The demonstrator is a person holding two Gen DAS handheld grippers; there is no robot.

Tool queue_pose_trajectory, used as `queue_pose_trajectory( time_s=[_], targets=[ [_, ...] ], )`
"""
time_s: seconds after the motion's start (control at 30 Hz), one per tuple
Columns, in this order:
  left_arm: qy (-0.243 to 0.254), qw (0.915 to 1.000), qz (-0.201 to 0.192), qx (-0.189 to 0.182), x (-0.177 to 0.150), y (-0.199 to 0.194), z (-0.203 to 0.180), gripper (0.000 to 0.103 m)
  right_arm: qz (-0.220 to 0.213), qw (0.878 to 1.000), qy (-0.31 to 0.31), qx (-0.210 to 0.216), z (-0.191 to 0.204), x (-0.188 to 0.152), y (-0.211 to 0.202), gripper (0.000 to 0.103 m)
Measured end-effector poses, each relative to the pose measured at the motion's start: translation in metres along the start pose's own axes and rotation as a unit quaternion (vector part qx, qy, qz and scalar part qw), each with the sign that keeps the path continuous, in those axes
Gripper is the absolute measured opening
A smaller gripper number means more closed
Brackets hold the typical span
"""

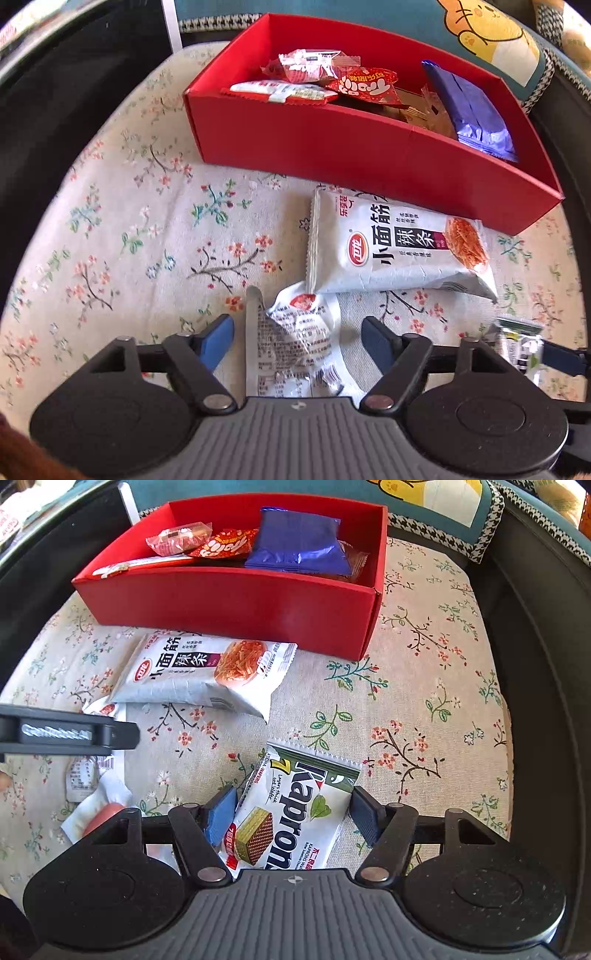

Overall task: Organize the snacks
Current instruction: 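Close left tool on white wrapper while right tool grasps Kapron wafer packet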

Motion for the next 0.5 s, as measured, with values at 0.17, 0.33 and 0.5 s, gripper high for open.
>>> queue_pose_trajectory(
  time_s=[0.17, 0.33, 0.5],
  targets=[
    [0.02, 0.9998, -0.007, -0.002, -0.002, -0.007, -0.005, 0.095, -0.005, 1.0, -0.01, 0.009, 0.001, 0.0, -0.002, 0.072],
    [0.023, 0.9997, -0.007, 0.002, -0.009, -0.019, 0.006, 0.094, -0.018, 0.999, -0.022, 0.017, 0.005, 0.003, -0.01, 0.069],
    [0.015, 0.9997, -0.018, 0.007, -0.009, -0.028, 0.018, 0.094, -0.026, 0.999, -0.021, 0.018, 0.005, 0.005, -0.015, 0.068]
  ],
)
Point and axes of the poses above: each gripper's, at about its wrist camera, not at the fingertips, and y roughly the way its jaws point, z to its left, x to its top, the point moved 6 cm from there along y, roughly the way its jaws point, and after that the axes turned 11 degrees about -y, right-handed, at the moved point
